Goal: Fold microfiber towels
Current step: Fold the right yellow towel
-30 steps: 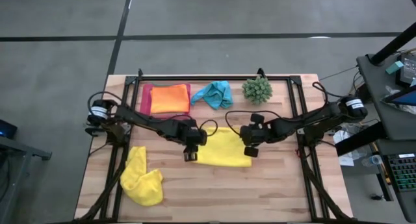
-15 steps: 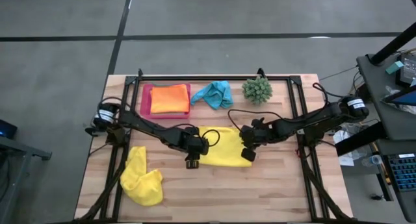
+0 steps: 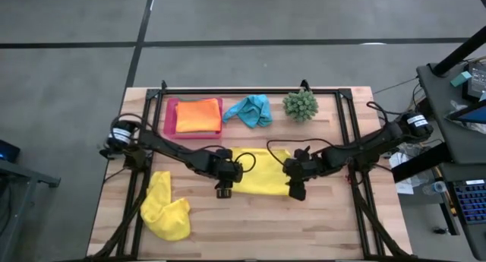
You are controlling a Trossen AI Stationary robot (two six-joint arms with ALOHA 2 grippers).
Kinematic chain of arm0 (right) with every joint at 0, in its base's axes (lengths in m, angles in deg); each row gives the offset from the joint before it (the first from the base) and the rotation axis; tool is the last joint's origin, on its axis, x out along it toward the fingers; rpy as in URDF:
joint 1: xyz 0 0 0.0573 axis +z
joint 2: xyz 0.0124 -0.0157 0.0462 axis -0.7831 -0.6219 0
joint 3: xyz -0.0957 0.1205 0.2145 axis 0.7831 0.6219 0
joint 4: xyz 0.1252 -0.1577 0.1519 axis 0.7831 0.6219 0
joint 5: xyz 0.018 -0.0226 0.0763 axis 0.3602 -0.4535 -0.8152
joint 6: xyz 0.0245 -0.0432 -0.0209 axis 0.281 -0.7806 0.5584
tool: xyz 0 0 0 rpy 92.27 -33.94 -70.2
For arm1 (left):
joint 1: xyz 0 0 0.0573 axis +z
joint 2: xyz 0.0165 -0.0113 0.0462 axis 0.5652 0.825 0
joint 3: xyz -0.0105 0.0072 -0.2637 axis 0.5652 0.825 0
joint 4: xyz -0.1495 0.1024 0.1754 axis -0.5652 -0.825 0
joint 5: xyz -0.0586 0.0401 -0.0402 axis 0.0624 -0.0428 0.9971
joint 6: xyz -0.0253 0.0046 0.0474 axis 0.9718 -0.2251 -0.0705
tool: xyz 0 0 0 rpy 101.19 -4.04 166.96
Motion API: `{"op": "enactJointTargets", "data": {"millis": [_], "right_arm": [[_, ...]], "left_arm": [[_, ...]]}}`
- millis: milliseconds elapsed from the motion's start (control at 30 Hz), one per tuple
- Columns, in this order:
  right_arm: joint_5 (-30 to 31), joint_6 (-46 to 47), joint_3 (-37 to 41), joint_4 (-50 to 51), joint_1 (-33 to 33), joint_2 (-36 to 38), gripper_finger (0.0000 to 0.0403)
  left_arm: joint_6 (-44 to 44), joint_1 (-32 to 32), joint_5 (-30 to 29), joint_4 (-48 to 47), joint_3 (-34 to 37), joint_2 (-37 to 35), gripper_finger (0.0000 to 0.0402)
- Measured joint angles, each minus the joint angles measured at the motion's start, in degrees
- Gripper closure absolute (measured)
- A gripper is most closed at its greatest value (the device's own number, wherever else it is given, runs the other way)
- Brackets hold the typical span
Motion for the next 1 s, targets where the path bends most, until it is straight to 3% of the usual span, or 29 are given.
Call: {"op": "enactJointTargets", "data": {"millis": [267,467,1000], "right_arm": [[4.34,21.28,1.27,7.42,0.17,0.17,0.0187],[6.13,31.71,5.42,6.10,0.15,0.17,0.0186],[6.91,40.57,17.42,-19.69,0.04,0.15,0.0186]], "left_arm": [[1.53,-2.75,0.02,2.84,-0.02,-0.84,0.0249],[3.06,-5.36,-1.01,2.72,-0.02,-0.84,0.0249],[4.52,-8.23,-3.52,1.72,1.36,-0.84,0.0249]]}}
